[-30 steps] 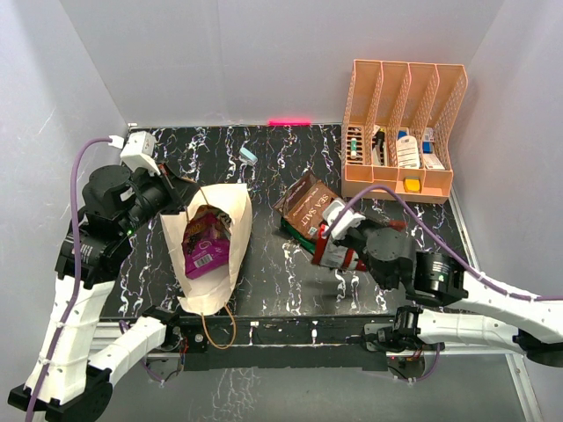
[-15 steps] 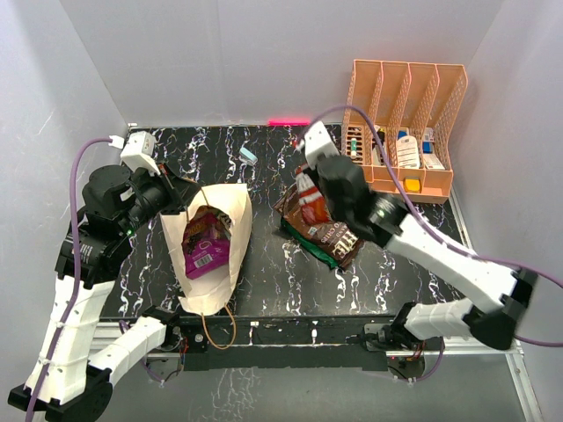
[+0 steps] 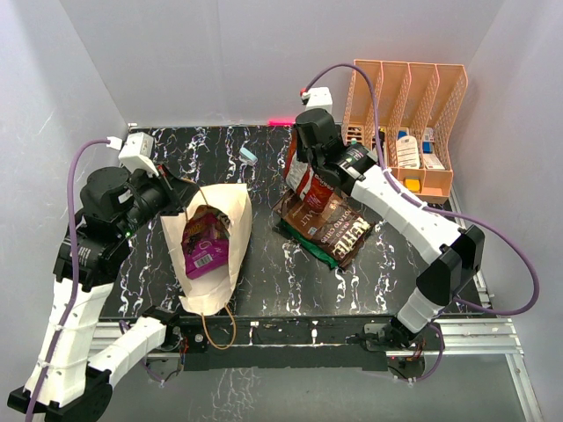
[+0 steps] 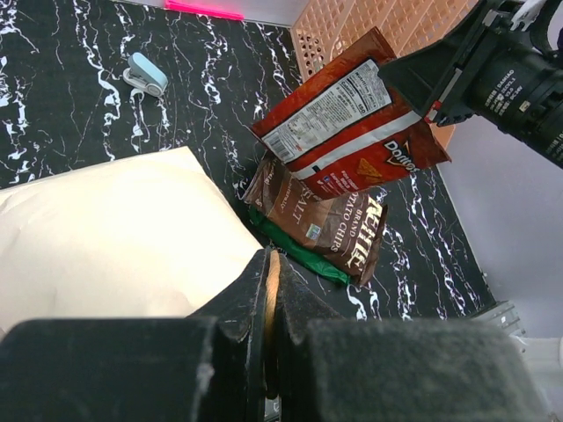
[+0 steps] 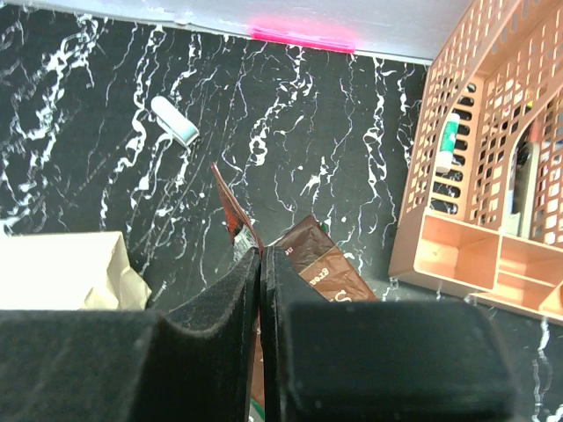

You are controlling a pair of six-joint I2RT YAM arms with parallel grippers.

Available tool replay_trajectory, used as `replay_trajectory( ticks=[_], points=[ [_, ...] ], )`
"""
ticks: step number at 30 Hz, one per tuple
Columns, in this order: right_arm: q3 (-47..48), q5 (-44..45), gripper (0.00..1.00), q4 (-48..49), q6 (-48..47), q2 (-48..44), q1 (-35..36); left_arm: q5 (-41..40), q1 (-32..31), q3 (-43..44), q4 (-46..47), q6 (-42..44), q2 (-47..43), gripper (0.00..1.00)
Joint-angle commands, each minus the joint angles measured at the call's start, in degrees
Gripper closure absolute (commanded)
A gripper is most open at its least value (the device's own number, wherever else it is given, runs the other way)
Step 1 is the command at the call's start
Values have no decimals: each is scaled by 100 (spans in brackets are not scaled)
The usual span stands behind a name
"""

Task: Take the snacks out of the paper bag
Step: Place the snack at the center of the board.

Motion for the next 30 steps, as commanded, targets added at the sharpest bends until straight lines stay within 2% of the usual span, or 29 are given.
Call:
replay_trajectory(
  ticks=[1, 6, 13, 19, 23, 30],
  points=[
    [265, -229, 93, 318, 931, -59, -57, -63, -4, 147, 35, 65, -96, 100],
    [487, -364, 93, 383, 1345, 34, -57, -72, -9, 137, 45, 76, -98, 100],
    [595, 130, 93, 389, 2161, 177, -193, -78, -5, 112, 38, 58, -134, 100],
    [35, 606, 93, 397, 2817, 63, -312, -75, -4, 112, 16, 50, -139, 100],
    [-759, 925, 93, 491, 3107, -276, -344, -116, -5, 138, 7, 59, -138, 100],
    [-1794, 1446, 93, 497, 3245, -818, -401, -38, -4, 97, 62, 49, -123, 100]
  ],
)
